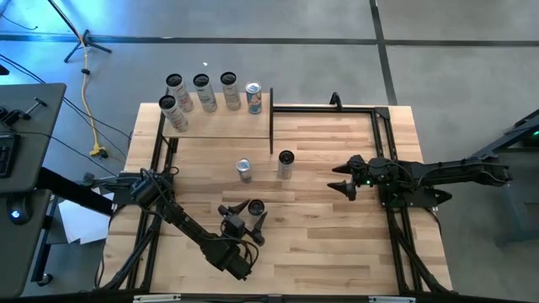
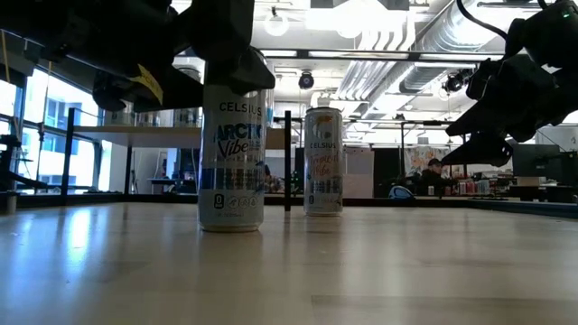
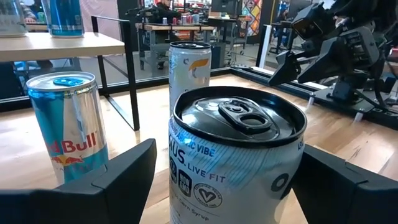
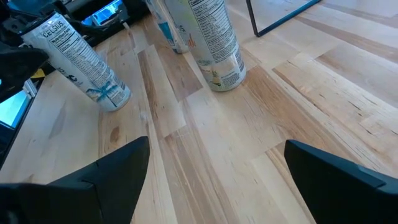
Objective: Place canned beverage on shelf
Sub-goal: Put the white blue soda can on the shelf aligned with the other white blue soda can
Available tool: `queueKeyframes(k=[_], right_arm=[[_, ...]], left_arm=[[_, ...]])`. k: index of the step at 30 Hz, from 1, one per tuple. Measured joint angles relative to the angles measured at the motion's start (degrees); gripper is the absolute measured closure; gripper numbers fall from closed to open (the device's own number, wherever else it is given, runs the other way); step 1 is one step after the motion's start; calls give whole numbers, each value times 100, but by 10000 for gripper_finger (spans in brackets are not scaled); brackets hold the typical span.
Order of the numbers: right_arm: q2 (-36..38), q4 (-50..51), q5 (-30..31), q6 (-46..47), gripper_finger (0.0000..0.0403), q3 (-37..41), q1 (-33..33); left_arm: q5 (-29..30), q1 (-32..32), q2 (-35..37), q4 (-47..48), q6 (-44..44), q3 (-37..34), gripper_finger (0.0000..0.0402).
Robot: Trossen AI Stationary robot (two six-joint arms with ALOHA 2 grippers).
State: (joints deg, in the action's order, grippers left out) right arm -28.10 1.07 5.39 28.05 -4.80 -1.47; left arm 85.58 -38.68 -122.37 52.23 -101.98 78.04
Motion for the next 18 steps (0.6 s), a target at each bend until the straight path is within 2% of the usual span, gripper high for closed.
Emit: queueKeyframes(k=[12,18], right_arm=[[0,0,-6,0,43,0,0],[0,-1,-9,2,43,0,1]], left_arm=[[7,-17,0,-4,-354,0,88],[-10,-17,2,-7,-414,0,105]])
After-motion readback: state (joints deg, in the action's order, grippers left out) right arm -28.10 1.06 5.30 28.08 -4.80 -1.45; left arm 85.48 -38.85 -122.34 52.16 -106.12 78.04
